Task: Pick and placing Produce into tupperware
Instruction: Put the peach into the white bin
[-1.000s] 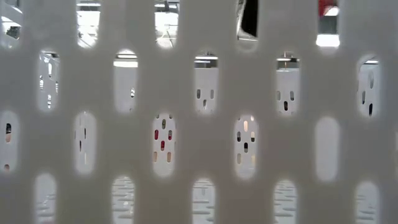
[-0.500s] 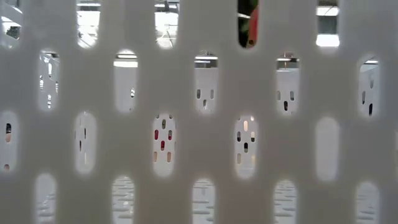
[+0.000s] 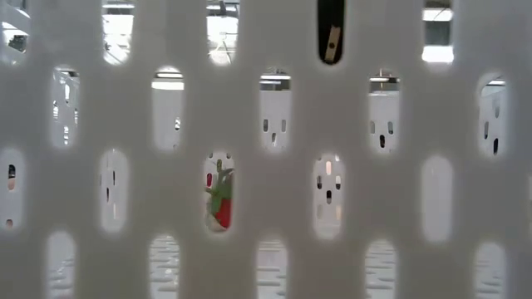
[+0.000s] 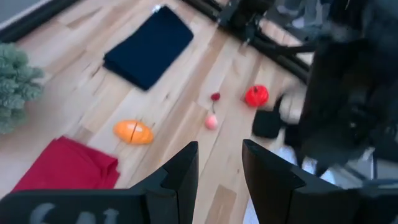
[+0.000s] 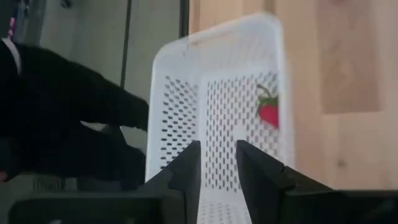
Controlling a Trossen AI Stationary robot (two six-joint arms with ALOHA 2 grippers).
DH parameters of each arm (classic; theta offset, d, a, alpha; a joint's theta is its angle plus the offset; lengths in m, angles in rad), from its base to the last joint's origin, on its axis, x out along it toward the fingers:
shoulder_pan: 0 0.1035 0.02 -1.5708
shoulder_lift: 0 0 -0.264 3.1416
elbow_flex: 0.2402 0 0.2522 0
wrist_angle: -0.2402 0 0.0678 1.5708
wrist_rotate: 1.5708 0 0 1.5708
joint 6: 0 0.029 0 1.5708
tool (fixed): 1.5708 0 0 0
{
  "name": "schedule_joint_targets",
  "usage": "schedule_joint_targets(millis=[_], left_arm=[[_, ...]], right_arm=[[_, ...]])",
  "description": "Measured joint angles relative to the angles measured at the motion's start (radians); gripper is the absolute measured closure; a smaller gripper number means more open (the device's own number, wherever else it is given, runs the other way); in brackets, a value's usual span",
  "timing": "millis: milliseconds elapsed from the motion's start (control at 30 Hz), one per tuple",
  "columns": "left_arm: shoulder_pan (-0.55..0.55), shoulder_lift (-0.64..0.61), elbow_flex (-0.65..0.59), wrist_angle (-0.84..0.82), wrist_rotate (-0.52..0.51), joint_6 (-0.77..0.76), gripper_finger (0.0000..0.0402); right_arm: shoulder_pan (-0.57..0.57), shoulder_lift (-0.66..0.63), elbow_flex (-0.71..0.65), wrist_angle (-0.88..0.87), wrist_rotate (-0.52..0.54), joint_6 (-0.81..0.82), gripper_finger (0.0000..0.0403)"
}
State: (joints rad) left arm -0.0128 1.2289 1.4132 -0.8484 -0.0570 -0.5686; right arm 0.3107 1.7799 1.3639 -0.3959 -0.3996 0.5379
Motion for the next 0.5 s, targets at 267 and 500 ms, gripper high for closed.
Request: schedule_joint_targets(millis=[267,500], left_arm=[[0.0,-0.001,-0.008,-0.139,-0.054,0.027,0.0288],[0.0,0.051,-0.069,-0.123,-0.017,0.069,0.0282]], right_arm=[[-0.121,-0.197,0.0,-0.135,0.088,-0.023,0.0281],[-0.172,-0.327,0.0,-0.277,0.181,0.014,0.0284]])
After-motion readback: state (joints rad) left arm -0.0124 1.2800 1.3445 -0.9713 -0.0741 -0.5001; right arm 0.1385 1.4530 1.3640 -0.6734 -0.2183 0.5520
